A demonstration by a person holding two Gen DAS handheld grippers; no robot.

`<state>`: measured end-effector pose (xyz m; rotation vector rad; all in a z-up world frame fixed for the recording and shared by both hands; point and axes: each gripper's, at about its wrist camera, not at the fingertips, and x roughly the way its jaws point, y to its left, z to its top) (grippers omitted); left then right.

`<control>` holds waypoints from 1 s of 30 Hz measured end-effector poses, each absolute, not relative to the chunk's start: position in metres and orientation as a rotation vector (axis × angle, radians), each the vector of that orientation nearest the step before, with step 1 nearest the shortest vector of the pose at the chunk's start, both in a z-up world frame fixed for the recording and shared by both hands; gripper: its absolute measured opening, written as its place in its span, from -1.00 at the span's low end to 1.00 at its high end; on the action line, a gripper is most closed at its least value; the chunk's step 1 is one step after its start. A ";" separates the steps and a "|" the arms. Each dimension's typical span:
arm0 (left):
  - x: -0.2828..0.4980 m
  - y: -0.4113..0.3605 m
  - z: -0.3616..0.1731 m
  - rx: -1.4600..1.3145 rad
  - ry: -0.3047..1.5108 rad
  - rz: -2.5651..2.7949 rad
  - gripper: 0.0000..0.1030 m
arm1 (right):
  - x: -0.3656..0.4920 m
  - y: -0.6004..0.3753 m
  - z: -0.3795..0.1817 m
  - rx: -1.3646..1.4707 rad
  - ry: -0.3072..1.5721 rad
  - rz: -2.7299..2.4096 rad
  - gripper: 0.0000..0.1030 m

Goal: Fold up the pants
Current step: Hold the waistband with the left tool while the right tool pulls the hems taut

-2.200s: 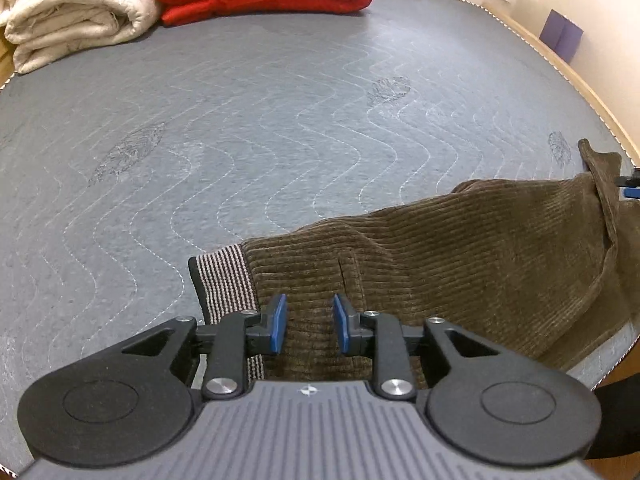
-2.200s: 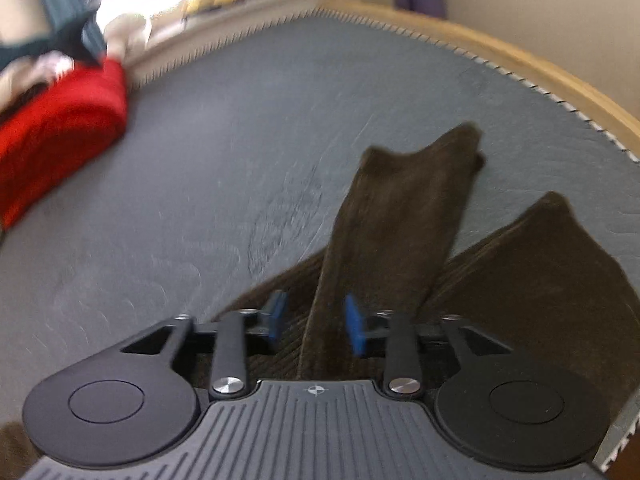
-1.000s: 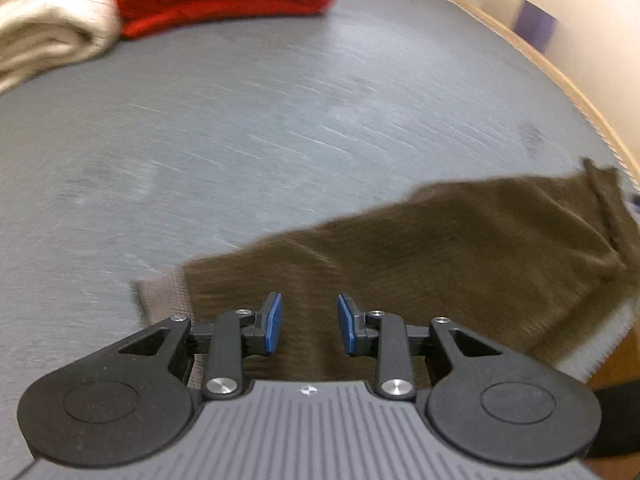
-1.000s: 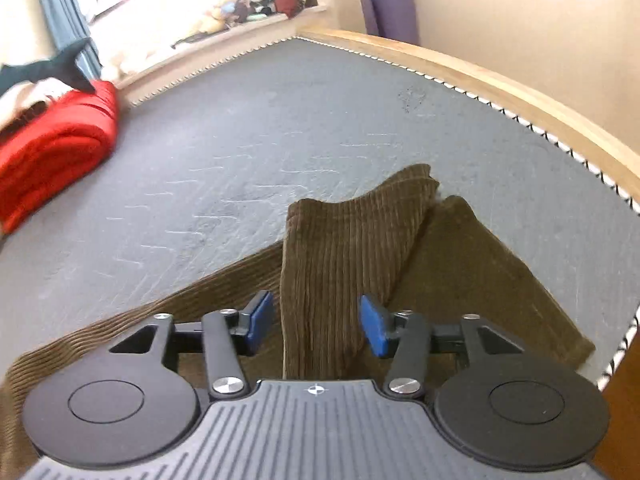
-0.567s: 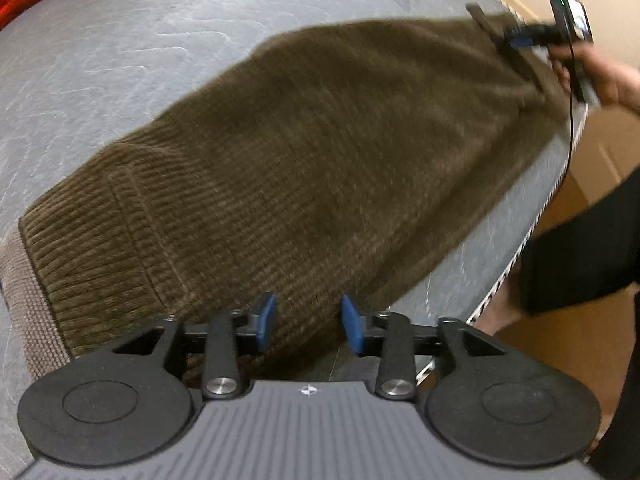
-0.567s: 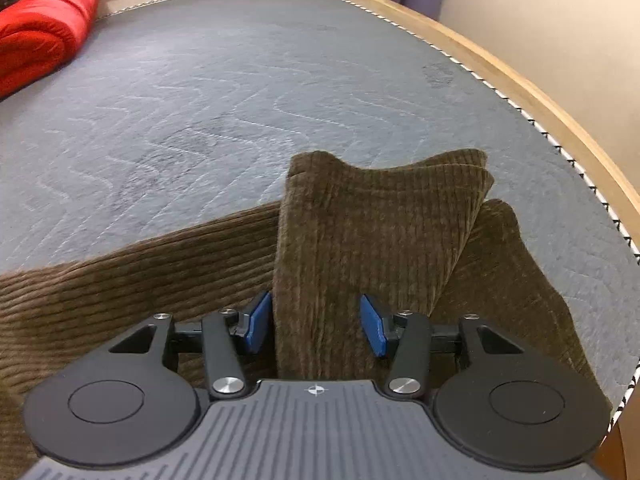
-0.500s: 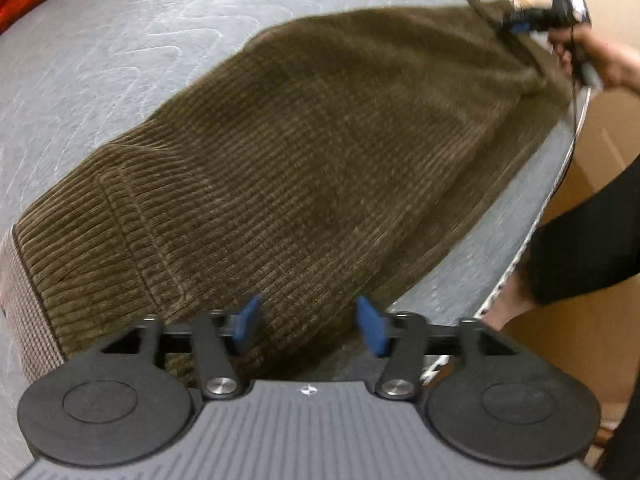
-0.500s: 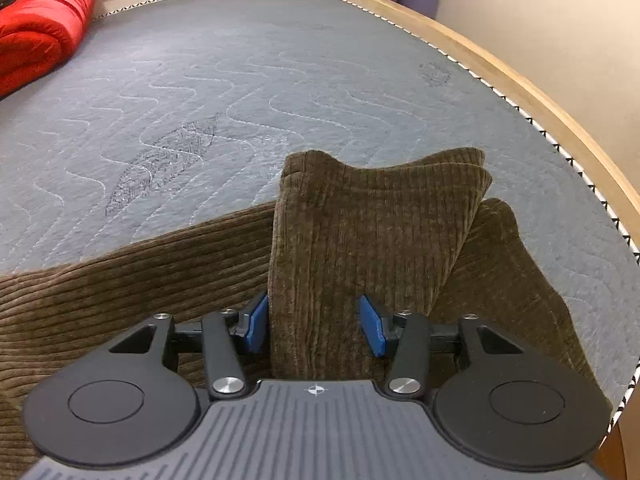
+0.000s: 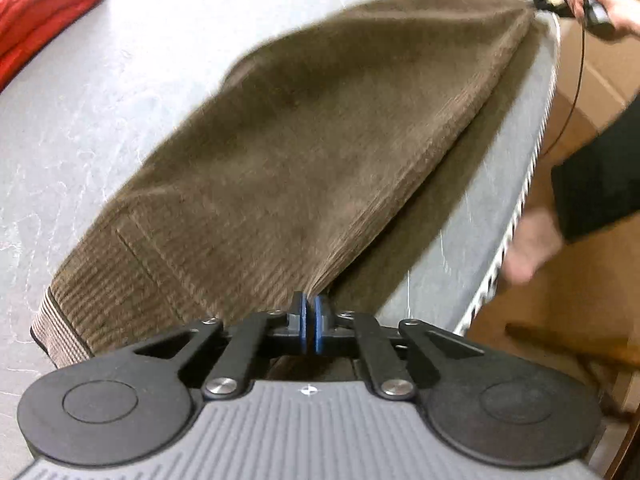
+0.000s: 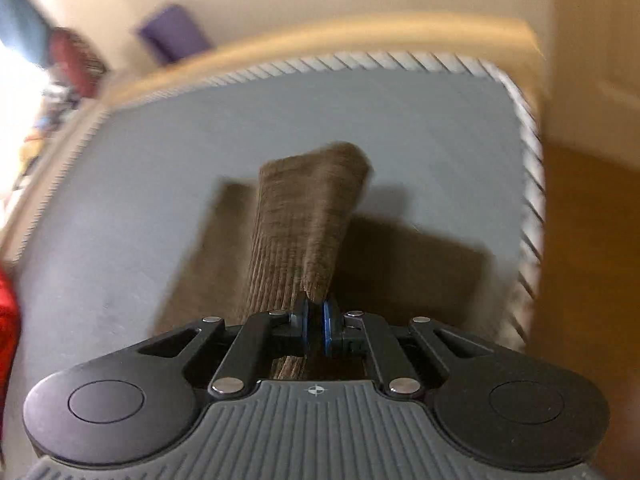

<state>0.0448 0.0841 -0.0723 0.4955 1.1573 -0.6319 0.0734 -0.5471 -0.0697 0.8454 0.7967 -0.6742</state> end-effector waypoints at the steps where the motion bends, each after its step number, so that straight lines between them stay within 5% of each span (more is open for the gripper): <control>1: 0.042 0.085 -0.075 0.521 1.166 -0.639 -0.95 | 0.068 -0.553 -0.078 0.883 0.816 -0.664 -0.85; 4: 0.038 0.095 -0.080 0.549 1.187 -0.616 -1.00 | 0.062 -0.564 -0.085 0.925 0.792 -0.618 -0.70; 7: 0.042 0.106 -0.080 0.525 1.189 -0.581 -1.00 | 0.061 -0.579 -0.086 0.922 0.727 -0.636 -0.21; 8: 0.043 0.107 -0.076 0.503 1.172 -0.591 -1.00 | 0.060 -0.585 -0.088 0.943 0.699 -0.657 -0.19; 10: 0.045 0.107 -0.068 0.428 1.139 -0.607 -0.88 | 0.060 -0.595 -0.093 0.991 0.661 -0.678 -0.19; 12: 0.047 0.110 -0.065 0.361 1.130 -0.622 -0.41 | 0.064 -0.601 -0.099 1.028 0.636 -0.681 -0.19; 14: 0.047 0.103 -0.067 0.350 1.132 -0.634 -0.29 | 0.069 -0.604 -0.101 1.016 0.625 -0.676 -0.20; 16: 0.044 0.097 -0.073 0.371 1.139 -0.652 -0.29 | 0.073 -0.604 -0.097 0.988 0.612 -0.670 -0.22; 19: 0.040 0.089 -0.085 0.430 1.139 -0.661 -0.29 | 0.077 -0.603 -0.091 0.949 0.594 -0.661 -0.73; 23: 0.034 0.081 -0.099 0.531 1.130 -0.637 -0.33 | 0.070 -0.604 -0.082 0.922 0.576 -0.672 -0.76; 26: 0.034 0.083 -0.090 0.536 1.108 -0.649 -0.90 | 0.063 -0.604 -0.073 0.915 0.546 -0.674 -0.79; 30: 0.038 0.102 -0.053 0.478 1.001 -0.592 -0.93 | 0.047 -0.594 -0.039 0.850 0.429 -0.692 -0.81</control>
